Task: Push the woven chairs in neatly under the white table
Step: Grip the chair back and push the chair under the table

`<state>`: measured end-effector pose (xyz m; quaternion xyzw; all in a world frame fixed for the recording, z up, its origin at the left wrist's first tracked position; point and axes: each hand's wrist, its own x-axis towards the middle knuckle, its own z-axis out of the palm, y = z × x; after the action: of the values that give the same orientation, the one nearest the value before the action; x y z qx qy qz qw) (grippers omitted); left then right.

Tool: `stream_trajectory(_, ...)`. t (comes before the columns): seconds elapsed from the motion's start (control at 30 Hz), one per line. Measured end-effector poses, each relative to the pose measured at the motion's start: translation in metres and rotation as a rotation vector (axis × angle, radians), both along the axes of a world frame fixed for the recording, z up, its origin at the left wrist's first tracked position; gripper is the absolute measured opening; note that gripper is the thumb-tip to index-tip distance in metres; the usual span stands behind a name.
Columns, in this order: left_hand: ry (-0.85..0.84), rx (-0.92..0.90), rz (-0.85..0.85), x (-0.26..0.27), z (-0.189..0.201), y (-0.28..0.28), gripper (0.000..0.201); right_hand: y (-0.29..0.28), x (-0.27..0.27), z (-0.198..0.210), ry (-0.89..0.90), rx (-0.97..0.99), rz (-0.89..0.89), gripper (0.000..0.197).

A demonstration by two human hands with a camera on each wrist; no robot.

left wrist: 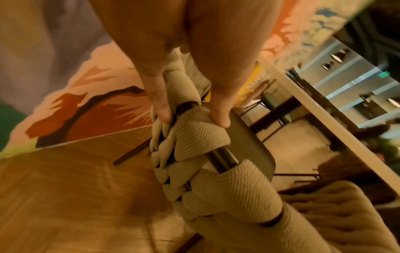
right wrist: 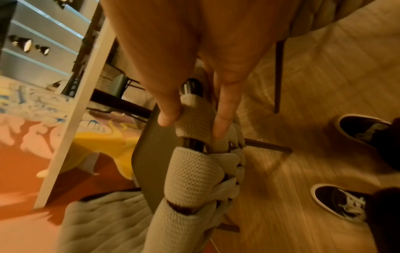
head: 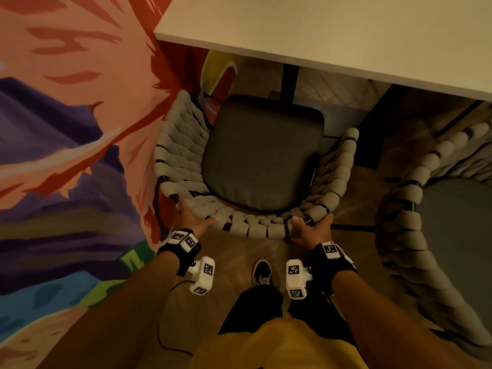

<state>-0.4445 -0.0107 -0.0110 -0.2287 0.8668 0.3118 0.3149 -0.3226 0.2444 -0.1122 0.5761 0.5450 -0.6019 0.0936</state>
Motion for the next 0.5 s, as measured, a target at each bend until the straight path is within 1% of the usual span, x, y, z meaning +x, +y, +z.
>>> stream_trajectory(0.03, 0.007, -0.083, -0.087, 0.001, -0.001, 0.001, 0.117, -0.006, -0.001, 0.016, -0.008, 0.019, 0.041, 0.129)
stream_trajectory(0.07, 0.01, -0.12, -0.135, 0.001, -0.001, 0.002, 0.118, -0.011, -0.001, 0.031, -0.015, 0.037, 0.088, 0.138)
stream_trajectory(0.1, -0.005, -0.13, -0.163, 0.002, -0.001, 0.003, 0.118, -0.017, -0.003, 0.051, -0.013, 0.054, 0.136, 0.145)
stream_trajectory(0.13, -0.027, -0.132, -0.194, 0.003, -0.002, 0.004, 0.119, -0.019, -0.003, 0.062, -0.006, 0.069, 0.168, 0.149)
stream_trajectory(0.2, -0.063, -0.184, -0.3, 0.007, -0.004, 0.005, 0.119, -0.018, -0.001, 0.069, 0.002, 0.102, 0.2, 0.147)
stream_trajectory(0.23, -0.057, -0.242, -0.363, 0.008, -0.003, 0.006, 0.118, -0.017, 0.0, 0.069, 0.004, 0.116, 0.21, 0.143)
stream_trajectory(0.33, 0.019, -0.413, -0.558, 0.003, -0.004, 0.001, 0.112, -0.013, 0.0, 0.067, -0.018, 0.16, 0.229, 0.134)
stream_trajectory(0.4, 0.024, -0.43, -0.643, -0.003, -0.004, -0.005, 0.113, -0.013, 0.0, 0.066, -0.029, 0.167, 0.243, 0.133)
stream_trajectory(0.5, -0.002, -0.437, -0.684, -0.01, -0.006, -0.012, 0.115, -0.016, -0.002, 0.066, -0.03, 0.171, 0.27, 0.134)
